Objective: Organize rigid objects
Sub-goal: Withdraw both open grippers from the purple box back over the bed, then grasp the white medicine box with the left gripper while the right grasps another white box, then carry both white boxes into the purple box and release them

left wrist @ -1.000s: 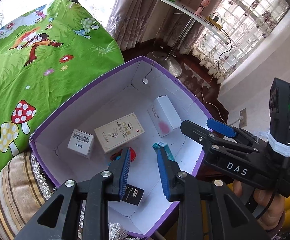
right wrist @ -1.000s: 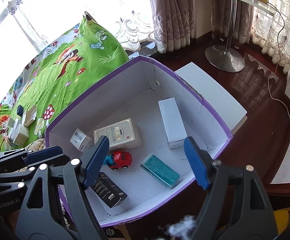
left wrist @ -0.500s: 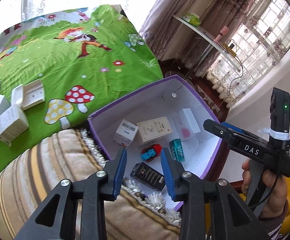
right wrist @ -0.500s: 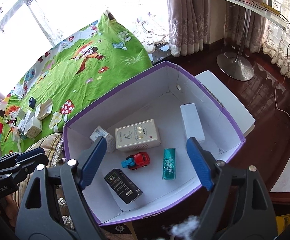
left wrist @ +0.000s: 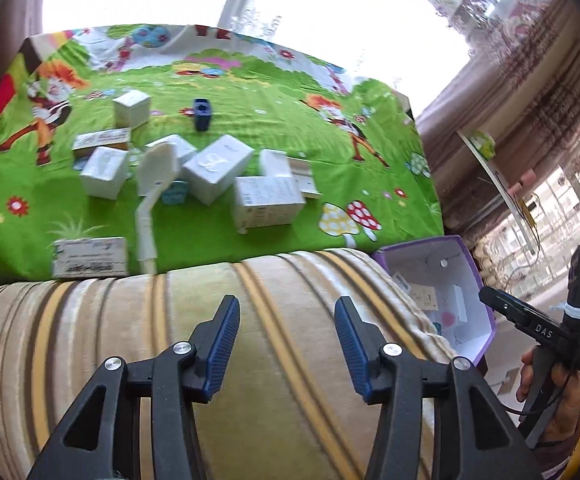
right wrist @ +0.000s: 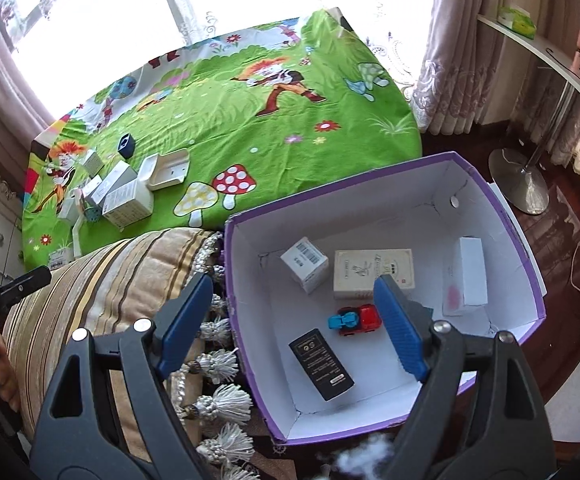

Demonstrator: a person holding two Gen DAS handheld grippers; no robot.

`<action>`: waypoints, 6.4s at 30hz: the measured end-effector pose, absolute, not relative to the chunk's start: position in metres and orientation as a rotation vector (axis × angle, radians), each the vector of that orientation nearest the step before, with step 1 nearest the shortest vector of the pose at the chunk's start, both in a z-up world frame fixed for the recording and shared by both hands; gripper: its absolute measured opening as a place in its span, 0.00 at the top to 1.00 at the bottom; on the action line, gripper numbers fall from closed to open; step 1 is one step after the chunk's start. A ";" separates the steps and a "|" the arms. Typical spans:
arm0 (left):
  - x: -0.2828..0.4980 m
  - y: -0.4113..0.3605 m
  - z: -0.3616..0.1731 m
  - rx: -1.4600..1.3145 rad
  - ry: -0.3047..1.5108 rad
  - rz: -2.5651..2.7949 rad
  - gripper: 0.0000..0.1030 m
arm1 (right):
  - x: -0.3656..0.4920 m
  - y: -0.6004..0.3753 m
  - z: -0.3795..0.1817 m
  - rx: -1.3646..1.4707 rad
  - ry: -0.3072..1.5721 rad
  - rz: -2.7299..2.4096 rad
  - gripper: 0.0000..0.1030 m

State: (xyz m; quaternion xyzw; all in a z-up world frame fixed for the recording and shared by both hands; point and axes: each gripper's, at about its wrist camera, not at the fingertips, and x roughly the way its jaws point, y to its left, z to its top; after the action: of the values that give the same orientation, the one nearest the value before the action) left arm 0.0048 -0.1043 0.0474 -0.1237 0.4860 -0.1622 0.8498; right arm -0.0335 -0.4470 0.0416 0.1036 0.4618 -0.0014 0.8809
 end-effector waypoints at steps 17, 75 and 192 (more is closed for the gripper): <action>0.009 -0.005 0.025 -0.321 1.069 -0.057 0.23 | -0.015 -0.347 0.060 0.060 0.965 0.202 0.17; 0.045 -0.025 0.031 -0.296 1.043 -0.004 0.27 | 0.078 -0.260 0.023 0.018 1.066 0.267 0.15; -0.013 -0.308 0.050 0.084 0.963 -0.669 0.27 | -0.086 -0.559 0.004 0.299 1.003 -0.266 0.29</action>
State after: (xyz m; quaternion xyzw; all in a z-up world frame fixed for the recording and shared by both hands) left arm -0.0134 -0.3079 0.0504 0.0395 0.4543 -0.3155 0.8322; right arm -0.0861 -0.5589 0.0044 0.1423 0.4775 -0.1268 0.8577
